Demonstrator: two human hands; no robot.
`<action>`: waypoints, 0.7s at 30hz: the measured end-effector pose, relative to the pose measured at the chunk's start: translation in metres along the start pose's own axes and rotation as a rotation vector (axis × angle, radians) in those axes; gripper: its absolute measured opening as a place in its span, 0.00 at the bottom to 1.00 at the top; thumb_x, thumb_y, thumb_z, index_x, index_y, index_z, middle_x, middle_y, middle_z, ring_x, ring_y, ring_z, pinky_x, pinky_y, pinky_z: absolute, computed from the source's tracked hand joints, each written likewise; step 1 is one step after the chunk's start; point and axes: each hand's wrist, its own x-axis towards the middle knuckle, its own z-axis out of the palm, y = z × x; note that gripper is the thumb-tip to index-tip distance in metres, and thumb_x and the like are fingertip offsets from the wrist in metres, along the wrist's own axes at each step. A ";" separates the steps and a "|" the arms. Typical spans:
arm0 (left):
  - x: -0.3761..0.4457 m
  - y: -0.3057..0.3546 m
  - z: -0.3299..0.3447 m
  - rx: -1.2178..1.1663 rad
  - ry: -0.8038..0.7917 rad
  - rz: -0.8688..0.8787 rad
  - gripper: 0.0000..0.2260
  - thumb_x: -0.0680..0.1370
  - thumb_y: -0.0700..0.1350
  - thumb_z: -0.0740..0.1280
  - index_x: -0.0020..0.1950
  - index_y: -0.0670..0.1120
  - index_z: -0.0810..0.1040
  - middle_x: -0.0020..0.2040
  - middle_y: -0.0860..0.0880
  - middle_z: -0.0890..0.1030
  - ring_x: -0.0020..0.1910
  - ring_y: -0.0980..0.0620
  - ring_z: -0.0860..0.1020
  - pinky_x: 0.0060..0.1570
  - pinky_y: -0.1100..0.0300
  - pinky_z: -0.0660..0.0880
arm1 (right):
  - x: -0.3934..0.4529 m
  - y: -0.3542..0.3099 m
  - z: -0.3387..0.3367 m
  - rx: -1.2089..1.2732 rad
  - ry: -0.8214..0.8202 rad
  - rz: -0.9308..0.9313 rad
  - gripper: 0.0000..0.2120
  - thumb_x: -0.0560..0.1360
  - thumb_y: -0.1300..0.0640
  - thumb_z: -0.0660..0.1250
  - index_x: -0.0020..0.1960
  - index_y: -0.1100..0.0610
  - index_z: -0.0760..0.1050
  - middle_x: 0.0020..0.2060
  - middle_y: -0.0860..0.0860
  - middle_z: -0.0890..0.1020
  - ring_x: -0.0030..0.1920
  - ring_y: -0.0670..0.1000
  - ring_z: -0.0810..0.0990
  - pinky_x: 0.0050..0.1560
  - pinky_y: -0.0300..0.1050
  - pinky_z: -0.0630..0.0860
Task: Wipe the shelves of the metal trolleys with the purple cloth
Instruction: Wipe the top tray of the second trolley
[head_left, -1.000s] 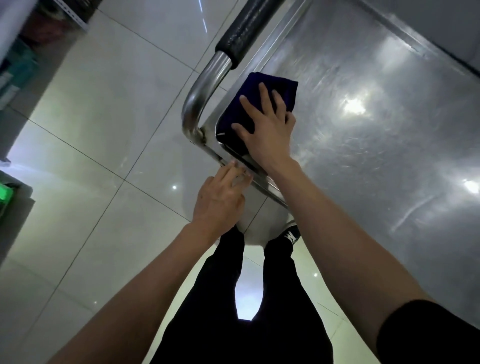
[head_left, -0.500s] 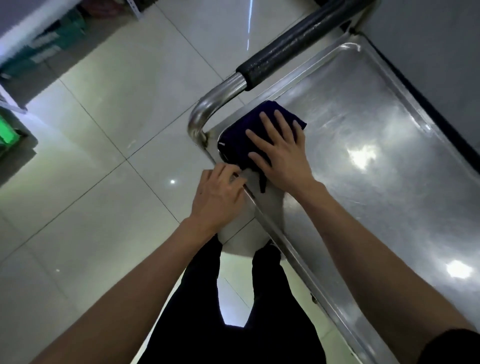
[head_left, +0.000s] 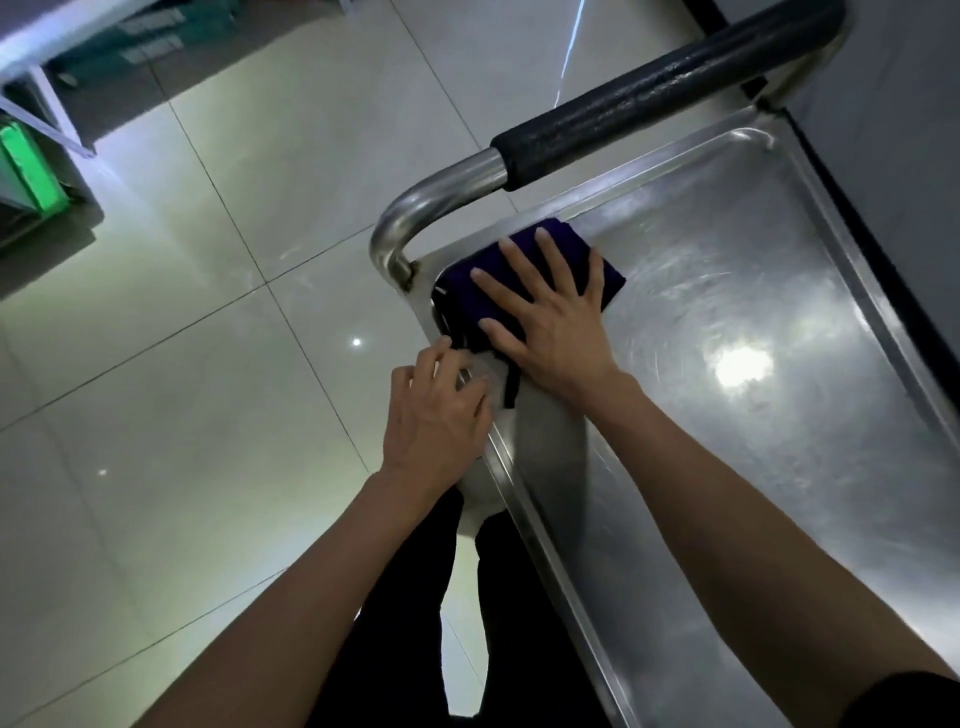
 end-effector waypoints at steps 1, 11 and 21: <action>0.000 0.002 0.000 0.016 -0.010 -0.015 0.09 0.80 0.49 0.65 0.54 0.47 0.82 0.59 0.45 0.79 0.68 0.42 0.71 0.53 0.46 0.72 | 0.000 0.000 0.000 0.010 0.006 0.008 0.28 0.82 0.35 0.49 0.80 0.39 0.55 0.82 0.49 0.52 0.81 0.58 0.44 0.74 0.74 0.43; 0.021 0.025 -0.014 0.104 -0.067 -0.052 0.09 0.71 0.41 0.70 0.51 0.46 0.81 0.56 0.46 0.78 0.58 0.43 0.74 0.54 0.49 0.66 | 0.000 0.028 -0.013 0.065 -0.012 0.092 0.25 0.83 0.39 0.49 0.79 0.40 0.58 0.81 0.48 0.57 0.81 0.55 0.47 0.76 0.69 0.39; 0.061 0.065 -0.007 0.126 -0.236 0.085 0.16 0.70 0.38 0.72 0.57 0.46 0.81 0.60 0.44 0.76 0.60 0.41 0.72 0.54 0.44 0.72 | -0.006 0.127 -0.022 0.078 0.018 0.192 0.24 0.84 0.40 0.48 0.79 0.39 0.59 0.80 0.47 0.60 0.81 0.54 0.50 0.77 0.69 0.43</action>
